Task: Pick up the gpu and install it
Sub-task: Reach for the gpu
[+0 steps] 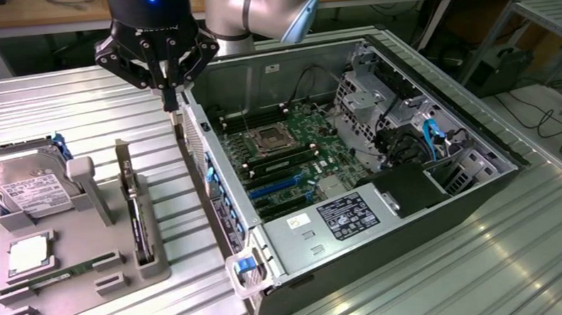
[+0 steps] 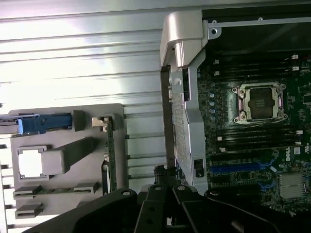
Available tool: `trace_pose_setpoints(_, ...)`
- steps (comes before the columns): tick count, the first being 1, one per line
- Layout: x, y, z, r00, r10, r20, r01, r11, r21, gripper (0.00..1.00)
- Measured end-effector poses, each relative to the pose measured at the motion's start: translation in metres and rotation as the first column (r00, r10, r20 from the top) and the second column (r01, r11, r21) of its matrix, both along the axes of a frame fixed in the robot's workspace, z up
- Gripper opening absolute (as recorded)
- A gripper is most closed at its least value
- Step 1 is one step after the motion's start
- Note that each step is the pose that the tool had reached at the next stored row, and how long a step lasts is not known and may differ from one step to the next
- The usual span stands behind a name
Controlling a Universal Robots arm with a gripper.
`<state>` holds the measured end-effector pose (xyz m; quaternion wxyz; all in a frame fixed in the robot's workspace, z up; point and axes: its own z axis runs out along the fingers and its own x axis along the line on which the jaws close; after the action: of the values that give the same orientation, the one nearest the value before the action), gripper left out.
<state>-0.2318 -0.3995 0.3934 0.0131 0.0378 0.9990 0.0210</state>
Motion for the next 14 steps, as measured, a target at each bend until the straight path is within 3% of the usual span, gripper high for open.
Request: trace_pose_setpoints(14, -0.012, -0.0003, 0.0000, 1.0000, 0.000, 0.0001, 0.000, 1.0000, 0.0001, 0.11)
